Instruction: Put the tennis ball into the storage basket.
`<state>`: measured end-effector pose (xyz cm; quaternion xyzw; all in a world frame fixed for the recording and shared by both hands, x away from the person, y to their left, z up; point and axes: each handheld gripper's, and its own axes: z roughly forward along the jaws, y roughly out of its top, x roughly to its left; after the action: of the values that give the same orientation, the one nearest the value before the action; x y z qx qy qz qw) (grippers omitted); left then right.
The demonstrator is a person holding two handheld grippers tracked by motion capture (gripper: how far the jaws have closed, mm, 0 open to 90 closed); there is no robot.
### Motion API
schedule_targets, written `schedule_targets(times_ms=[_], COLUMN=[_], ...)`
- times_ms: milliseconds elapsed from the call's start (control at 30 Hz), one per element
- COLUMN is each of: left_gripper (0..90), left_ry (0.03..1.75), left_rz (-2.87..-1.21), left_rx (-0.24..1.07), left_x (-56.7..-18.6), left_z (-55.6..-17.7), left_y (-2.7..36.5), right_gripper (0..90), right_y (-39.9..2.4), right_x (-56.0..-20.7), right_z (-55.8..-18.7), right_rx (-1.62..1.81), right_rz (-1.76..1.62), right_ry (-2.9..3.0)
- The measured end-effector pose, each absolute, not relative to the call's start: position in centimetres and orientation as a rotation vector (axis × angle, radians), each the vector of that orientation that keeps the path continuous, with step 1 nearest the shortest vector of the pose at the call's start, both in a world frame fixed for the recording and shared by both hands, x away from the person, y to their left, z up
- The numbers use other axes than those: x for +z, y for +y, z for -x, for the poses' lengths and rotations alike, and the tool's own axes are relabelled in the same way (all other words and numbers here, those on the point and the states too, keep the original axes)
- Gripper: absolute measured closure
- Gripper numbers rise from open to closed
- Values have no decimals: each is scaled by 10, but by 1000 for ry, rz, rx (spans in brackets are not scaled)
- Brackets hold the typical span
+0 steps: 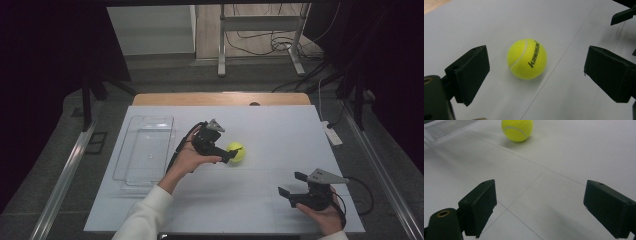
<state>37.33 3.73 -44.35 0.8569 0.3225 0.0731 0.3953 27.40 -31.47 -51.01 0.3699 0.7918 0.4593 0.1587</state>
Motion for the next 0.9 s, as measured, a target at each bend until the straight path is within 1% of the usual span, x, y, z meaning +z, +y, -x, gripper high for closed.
schedule_targets(times_ms=[533,900], left_gripper=[67,60], left_ry=[823,818], left_rz=[-2196,-2242], left_rx=[182,175], left_x=[-450,-457], left_z=[-385,-396], left_y=[25,12], right_gripper=[116,116], right_y=[-315,-315], right_x=[-511,-511], right_z=[-274,-274], right_rx=[1311,1310], right_rz=[-1059,-1059], right_ry=[2269,2271])
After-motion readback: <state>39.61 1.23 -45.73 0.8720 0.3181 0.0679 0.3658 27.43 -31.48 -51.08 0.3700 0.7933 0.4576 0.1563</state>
